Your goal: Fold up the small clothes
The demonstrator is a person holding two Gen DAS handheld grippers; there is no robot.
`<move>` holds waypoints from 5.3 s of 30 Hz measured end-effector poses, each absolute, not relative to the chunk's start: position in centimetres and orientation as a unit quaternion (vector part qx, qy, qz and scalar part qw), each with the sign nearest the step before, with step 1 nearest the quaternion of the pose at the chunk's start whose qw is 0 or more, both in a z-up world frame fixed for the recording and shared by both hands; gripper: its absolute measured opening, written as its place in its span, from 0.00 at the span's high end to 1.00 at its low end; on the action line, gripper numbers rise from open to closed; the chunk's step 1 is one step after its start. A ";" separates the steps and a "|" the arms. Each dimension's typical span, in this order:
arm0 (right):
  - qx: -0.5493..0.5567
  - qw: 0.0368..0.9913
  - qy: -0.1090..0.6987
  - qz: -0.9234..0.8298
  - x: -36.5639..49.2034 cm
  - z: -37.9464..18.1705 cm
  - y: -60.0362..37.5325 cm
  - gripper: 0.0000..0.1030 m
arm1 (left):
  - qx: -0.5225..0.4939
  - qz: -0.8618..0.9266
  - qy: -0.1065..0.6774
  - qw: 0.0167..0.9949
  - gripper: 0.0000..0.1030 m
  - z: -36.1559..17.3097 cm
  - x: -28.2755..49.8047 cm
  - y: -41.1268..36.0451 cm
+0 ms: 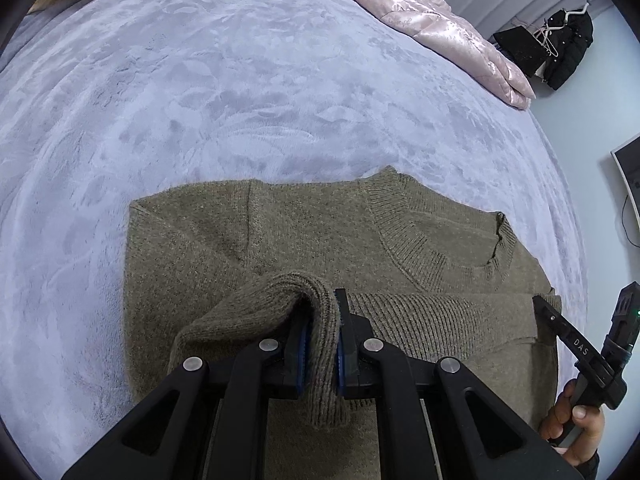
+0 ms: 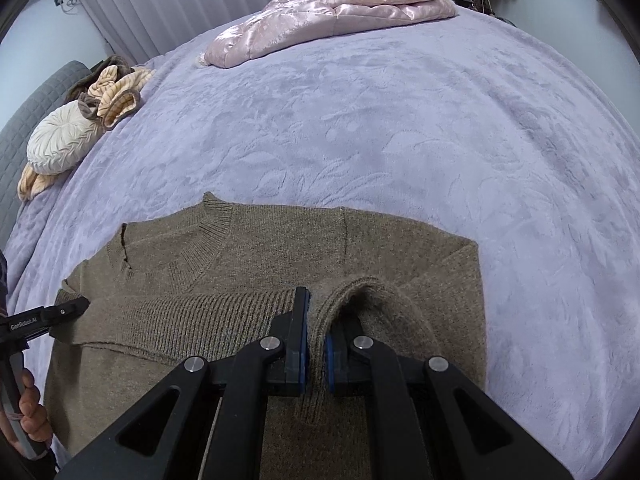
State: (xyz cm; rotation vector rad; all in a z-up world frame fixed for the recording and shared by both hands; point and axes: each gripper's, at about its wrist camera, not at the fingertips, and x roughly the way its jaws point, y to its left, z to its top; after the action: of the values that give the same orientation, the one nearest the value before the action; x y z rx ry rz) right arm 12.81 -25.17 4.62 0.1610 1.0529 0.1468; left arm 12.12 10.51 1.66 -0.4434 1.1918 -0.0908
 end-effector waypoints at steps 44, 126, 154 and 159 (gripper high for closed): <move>-0.065 0.880 0.464 0.081 14.0 6.1 -20.0 0.29 | -0.071 -0.031 0.518 0.852 0.04 3.6 14.3 5.1; -0.076 0.792 0.553 0.248 9.7 8.0 6.4 0.21 | -0.332 -0.131 0.454 0.816 0.62 -1.4 -3.7 14.6; -0.149 0.789 0.562 0.199 12.3 6.2 11.5 0.78 | -0.275 -0.109 0.473 0.830 0.78 1.7 -7.0 12.9; -0.137 0.799 0.544 0.218 12.2 7.8 9.9 0.78 | -0.236 -0.094 0.477 0.841 0.80 3.3 -7.6 11.5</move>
State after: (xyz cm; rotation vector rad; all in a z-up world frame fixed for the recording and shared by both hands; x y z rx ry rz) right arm 12.18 9.89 7.77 -0.2942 1.1676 0.4671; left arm -7.59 11.51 3.31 -0.4994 1.0069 -0.1995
